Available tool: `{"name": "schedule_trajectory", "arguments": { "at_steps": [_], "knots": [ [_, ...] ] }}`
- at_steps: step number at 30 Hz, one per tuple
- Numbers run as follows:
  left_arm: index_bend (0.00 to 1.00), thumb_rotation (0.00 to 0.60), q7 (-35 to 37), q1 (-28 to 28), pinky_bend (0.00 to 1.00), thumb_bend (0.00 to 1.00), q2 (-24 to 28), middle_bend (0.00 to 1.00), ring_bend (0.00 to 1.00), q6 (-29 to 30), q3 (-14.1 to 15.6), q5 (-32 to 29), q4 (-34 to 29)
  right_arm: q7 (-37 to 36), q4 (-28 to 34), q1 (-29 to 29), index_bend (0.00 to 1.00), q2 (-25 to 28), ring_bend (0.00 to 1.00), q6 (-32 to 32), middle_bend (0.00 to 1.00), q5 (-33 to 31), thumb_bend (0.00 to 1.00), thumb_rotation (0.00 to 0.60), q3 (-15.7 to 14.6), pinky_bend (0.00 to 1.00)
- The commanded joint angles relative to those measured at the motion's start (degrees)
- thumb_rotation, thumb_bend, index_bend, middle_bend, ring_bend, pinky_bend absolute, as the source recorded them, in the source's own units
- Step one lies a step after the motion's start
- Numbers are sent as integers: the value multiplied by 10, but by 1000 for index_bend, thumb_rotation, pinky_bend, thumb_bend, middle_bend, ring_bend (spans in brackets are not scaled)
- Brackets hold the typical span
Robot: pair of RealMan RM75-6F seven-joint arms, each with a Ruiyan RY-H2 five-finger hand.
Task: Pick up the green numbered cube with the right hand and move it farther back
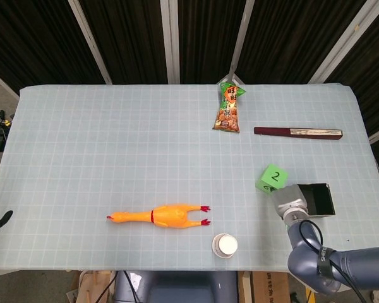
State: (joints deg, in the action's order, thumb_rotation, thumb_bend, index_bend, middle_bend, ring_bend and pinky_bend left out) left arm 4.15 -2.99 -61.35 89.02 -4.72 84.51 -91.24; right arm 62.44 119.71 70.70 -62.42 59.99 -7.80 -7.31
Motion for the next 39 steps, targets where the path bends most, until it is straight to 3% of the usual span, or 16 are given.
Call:
{"name": "schedule_trajectory", "arguments": {
  "at_steps": [1,39],
  "knots": [
    [0,600,0,0,12,268,0,0,0,1,0,1,0,-1,-3,0,110,3,833,-2,833,-2,823,600,-3,745],
    [0,600,-2,1,12,268,-1,0,0,1,0,0,-1,-20,-125,5,110,23,833,-100,833,-90,823,600,-17,745]
  ]
}}
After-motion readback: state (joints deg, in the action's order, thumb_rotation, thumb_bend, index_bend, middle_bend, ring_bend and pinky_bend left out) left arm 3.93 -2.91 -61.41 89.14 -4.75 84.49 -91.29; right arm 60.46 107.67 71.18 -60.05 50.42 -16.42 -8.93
